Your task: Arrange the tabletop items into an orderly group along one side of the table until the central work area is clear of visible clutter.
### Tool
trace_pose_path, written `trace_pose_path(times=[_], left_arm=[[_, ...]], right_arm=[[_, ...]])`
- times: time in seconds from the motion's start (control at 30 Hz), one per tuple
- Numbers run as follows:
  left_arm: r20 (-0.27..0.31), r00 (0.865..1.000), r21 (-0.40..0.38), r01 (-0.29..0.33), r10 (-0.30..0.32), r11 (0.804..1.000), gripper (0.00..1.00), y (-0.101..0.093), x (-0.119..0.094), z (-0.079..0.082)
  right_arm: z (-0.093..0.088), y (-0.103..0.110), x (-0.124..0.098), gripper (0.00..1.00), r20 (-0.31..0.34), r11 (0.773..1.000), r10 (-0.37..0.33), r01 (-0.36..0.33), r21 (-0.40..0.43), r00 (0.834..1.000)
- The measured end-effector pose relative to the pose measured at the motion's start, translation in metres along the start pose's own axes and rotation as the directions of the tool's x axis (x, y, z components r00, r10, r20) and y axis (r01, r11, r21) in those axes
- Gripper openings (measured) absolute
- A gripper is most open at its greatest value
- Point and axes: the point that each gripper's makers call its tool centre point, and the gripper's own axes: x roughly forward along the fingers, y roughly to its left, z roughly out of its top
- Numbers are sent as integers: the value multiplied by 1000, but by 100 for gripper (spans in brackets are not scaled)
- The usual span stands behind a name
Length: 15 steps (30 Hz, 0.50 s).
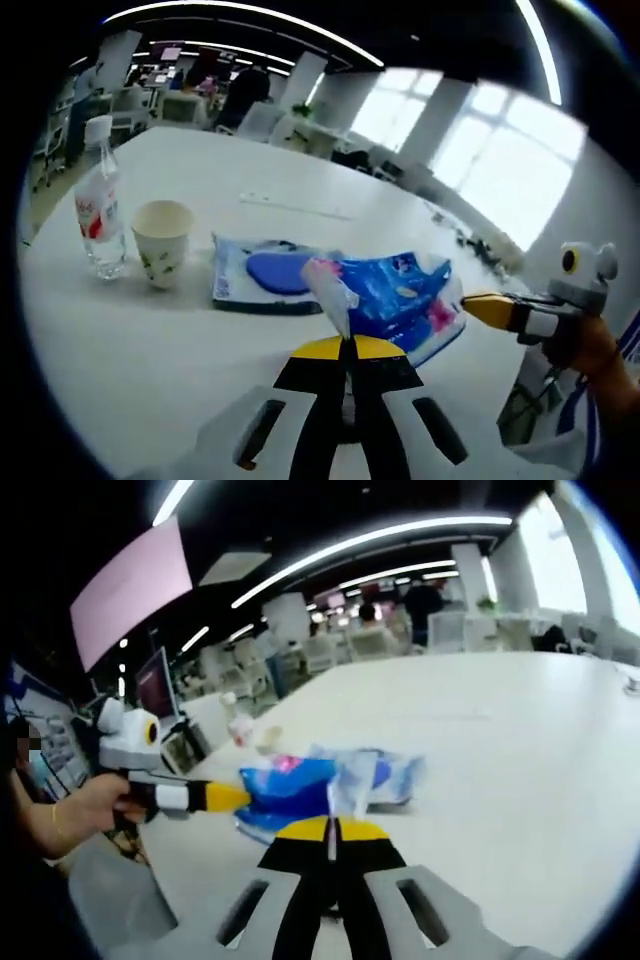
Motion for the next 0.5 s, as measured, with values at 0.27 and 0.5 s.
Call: trace_pose_path(times=[0.27, 0.5], left_arm=[[-7, 1000, -6, 28, -28, 1000, 1, -10, 23, -4], [48, 997, 23, 66, -67, 998, 1, -21, 39, 4]], right_arm=[[-1, -23, -3, 0, -9, 999, -34, 34, 3, 999], [2, -43, -8, 0, -2, 998, -70, 70, 3, 998]])
